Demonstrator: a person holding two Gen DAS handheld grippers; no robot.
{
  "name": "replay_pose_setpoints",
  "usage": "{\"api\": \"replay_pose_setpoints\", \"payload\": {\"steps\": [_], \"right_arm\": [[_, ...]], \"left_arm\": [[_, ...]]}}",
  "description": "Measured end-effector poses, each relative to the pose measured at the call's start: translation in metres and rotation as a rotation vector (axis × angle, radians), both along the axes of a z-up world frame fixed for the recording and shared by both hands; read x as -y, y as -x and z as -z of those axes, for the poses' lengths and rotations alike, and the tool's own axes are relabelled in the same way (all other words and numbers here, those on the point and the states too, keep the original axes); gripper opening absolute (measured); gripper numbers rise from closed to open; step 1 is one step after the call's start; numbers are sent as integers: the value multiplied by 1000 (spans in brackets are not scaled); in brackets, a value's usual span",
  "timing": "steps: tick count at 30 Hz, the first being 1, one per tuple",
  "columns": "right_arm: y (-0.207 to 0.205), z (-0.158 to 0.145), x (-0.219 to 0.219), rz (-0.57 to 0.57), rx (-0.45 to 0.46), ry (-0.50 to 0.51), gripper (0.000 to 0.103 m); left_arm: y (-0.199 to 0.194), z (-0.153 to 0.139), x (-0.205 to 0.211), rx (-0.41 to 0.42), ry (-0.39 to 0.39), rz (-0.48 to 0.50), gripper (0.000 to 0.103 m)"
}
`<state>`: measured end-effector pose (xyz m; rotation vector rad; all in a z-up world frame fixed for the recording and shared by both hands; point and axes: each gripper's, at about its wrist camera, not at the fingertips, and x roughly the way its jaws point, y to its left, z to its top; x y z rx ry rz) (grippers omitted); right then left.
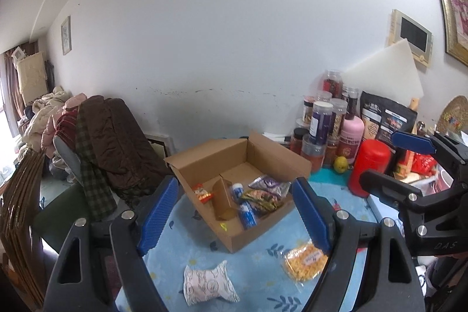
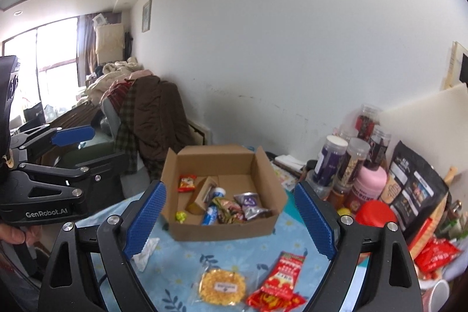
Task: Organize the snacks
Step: 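Withdraw both tools from the box back toward the table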
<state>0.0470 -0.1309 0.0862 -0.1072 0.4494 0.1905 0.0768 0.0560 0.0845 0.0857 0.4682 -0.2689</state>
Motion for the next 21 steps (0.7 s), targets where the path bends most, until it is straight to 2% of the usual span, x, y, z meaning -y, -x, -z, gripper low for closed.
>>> {"api": "replay_pose_setpoints", "payload": {"steps": [7, 21], "right_arm": [[18, 27, -4, -13, -39, -22, 90], [28, 87, -22, -44, -160, -78, 90]], "left_arm": [[17, 21, -5, -36, -7, -7, 81], [23, 80, -14, -178, 31, 7, 81]]}}
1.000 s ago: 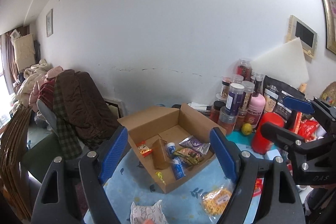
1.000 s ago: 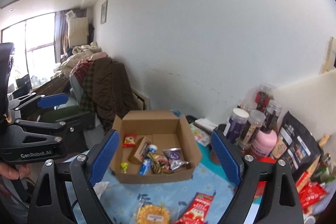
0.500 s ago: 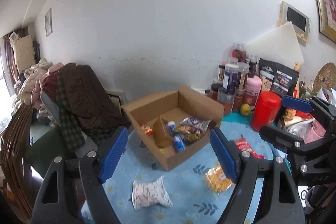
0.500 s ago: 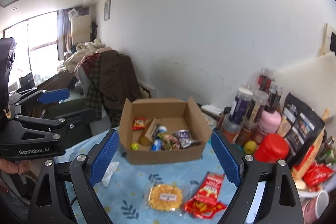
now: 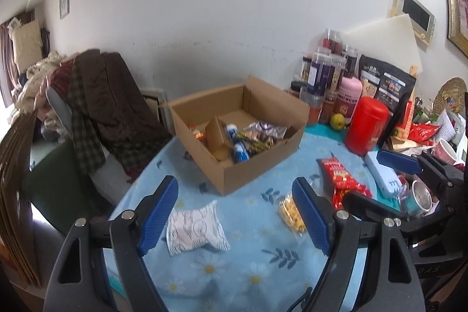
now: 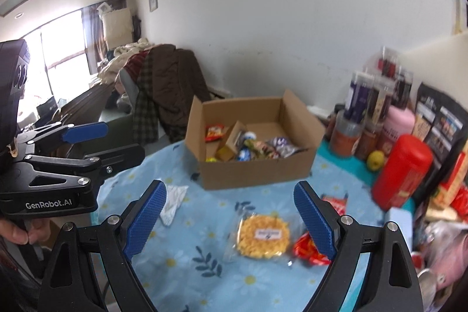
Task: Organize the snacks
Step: 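Withdraw both tools from the box back toward the table, then grasp the white printed pastry packet with the left tool while the right tool grasps the waffle crisp bag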
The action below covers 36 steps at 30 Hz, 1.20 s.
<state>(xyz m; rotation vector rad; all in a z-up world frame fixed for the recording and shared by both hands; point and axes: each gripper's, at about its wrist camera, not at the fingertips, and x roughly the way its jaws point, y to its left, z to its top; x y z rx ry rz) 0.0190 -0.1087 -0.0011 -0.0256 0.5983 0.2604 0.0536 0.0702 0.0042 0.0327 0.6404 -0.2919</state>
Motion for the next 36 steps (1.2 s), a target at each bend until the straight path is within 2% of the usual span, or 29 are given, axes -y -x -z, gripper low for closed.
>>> {"api": "replay_pose_setpoints", "payload": {"steps": [14, 20, 25, 36], "right_arm": [[-15, 61, -7, 6, -116, -26, 90], [-31, 85, -7, 13, -171, -53, 90], [-45, 98, -13, 2, -208, -43, 90], [-69, 112, -15, -8, -249, -49, 90]], "left_arm": [[-19, 64, -16, -151, 66, -18, 81], [-38, 89, -25, -202, 67, -55, 81], [-58, 107, -34, -249, 99, -86, 81], [-94, 144, -42, -347, 56, -129, 81]]}}
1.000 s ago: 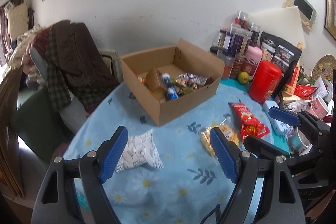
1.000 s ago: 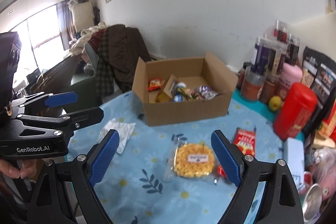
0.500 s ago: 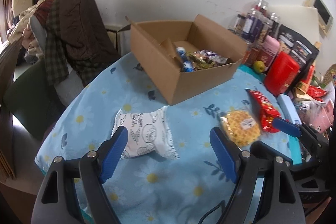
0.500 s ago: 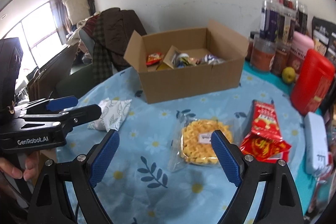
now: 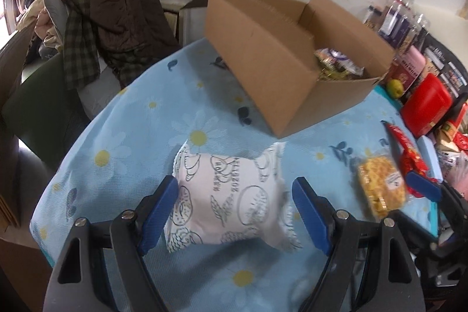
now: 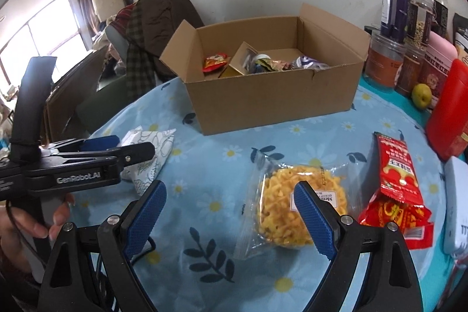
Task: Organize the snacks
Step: 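Grasp the white printed pastry packet with the left tool while the right tool grasps the waffle crisp bag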
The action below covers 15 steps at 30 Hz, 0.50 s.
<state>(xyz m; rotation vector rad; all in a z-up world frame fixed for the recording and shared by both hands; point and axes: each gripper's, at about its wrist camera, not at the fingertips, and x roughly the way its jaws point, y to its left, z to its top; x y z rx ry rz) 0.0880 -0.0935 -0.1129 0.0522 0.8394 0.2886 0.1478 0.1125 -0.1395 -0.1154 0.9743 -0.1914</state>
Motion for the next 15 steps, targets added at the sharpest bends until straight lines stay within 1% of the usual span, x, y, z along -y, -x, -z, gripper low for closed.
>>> {"api": "replay_pose_setpoints", "payload": {"steps": [4, 8, 10, 11, 13, 15], "right_arm": [[-6, 5, 7, 21, -15, -6, 90], [-9, 8, 16, 56, -29, 12, 90], [-10, 12, 22, 78, -43, 22, 99], [-11, 14, 27, 95, -51, 31, 103], [-11, 19, 34, 119, -65, 43, 103], [-12, 23, 39, 125, -79, 45, 103]], "left_arm": [[-6, 5, 0, -4, 7, 12, 81], [-7, 7, 9, 19, -31, 34, 81], [-8, 9, 14, 20, -60, 44, 80], [-9, 9, 14, 22, -67, 45, 76], [-8, 7, 16, 29, -64, 51, 73], [-7, 5, 18, 17, -32, 70, 71]]}}
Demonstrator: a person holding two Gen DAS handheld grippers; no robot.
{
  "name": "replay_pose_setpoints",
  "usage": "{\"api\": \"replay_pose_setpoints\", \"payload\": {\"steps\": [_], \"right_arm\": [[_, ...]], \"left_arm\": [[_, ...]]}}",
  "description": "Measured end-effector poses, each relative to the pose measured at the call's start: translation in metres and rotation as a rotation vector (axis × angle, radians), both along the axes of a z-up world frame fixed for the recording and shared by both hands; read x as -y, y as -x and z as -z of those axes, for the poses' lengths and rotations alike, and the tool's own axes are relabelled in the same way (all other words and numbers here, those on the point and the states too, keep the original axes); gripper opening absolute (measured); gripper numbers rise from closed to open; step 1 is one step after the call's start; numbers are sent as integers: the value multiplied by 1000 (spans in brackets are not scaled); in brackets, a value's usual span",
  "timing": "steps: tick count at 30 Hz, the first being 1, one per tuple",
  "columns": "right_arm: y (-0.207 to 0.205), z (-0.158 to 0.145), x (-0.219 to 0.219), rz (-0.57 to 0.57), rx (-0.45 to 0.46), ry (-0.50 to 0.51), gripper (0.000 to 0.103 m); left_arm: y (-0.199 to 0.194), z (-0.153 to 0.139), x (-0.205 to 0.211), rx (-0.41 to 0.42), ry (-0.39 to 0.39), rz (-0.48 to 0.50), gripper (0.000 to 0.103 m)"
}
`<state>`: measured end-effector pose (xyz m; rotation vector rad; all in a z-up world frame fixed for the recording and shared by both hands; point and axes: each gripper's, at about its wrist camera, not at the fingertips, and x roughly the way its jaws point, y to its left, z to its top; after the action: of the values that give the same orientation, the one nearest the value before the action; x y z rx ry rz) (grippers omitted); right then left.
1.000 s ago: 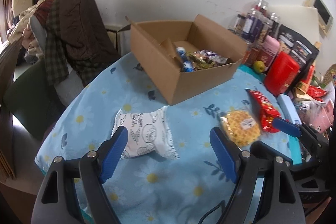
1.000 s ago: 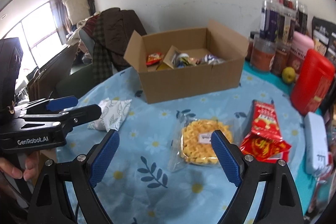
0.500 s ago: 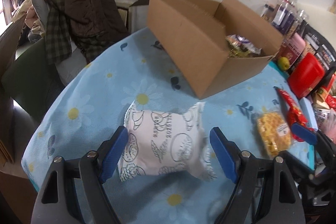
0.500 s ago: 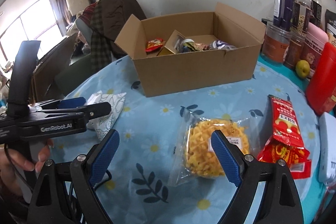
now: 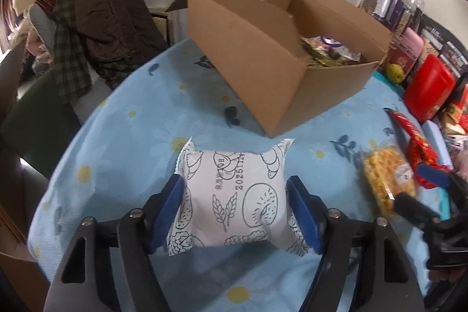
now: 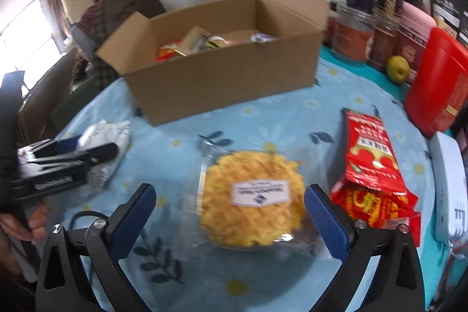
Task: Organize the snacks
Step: 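Grasp the white printed pastry packet with the left tool while the right tool grasps the waffle crisp bag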
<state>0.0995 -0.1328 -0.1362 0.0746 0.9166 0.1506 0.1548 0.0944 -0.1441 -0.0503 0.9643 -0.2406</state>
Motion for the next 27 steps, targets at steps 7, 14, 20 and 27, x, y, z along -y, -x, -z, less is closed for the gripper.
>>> {"api": "replay_pose_setpoints", "payload": {"steps": [7, 14, 20, 27], "right_arm": [[-4, 15, 3, -15, -38, 21, 103], [-12, 18, 9, 0, -34, -9, 103], [-15, 22, 2, -30, -34, 36, 103], [-17, 27, 4, 1, -37, 44, 103]], "left_arm": [[12, -2, 25, -28, 34, 99, 71], [17, 1, 41, -13, -28, 143, 75], [16, 12, 51, -14, -133, 144, 79], [16, 15, 52, 5, -158, 133, 79]]}}
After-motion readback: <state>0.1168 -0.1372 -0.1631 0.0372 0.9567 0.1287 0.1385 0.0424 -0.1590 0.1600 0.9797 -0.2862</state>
